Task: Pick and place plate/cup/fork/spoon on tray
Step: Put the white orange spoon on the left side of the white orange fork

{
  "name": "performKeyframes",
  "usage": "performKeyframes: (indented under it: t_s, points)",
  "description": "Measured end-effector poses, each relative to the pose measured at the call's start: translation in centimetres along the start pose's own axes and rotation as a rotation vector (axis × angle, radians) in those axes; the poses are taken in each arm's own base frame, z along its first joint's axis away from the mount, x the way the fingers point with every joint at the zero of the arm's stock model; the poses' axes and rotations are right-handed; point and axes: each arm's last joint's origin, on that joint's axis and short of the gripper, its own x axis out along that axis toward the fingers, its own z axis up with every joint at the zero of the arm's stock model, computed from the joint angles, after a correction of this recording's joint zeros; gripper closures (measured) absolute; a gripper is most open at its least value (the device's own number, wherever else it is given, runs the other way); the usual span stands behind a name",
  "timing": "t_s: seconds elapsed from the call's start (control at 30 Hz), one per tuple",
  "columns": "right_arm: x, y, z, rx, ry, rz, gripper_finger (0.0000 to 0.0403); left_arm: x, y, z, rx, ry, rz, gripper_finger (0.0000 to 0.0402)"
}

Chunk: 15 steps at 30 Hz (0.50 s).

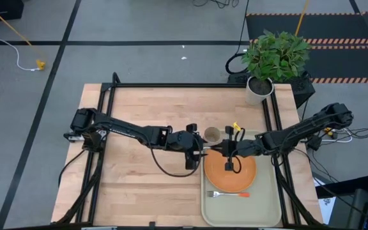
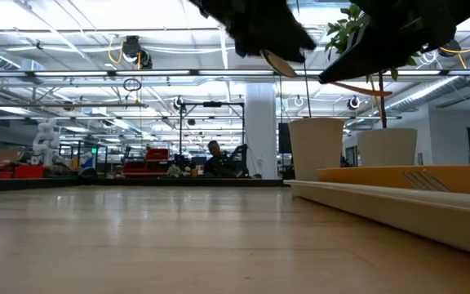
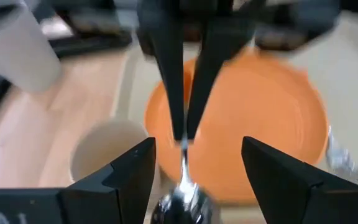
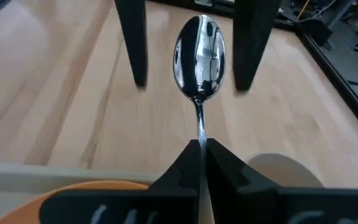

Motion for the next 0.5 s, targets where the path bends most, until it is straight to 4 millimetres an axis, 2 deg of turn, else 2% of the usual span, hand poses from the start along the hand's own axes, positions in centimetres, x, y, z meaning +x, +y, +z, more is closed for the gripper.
performKeyframes:
  t_s: [0.27, 0.5]
  points:
    - [1.5, 0.5, 0.8, -0.05, 0.026, -0.004, 0.0403, 0.7, 0.5, -0.8, 0.017, 0.043, -0.002, 0.016]
    - [1.8, 0.6, 1.1, -0.047, 0.031, -0.034, 0.0403, 1.1, 1.3, -1.5, 0.004, 0.103, 0.01, 0.016]
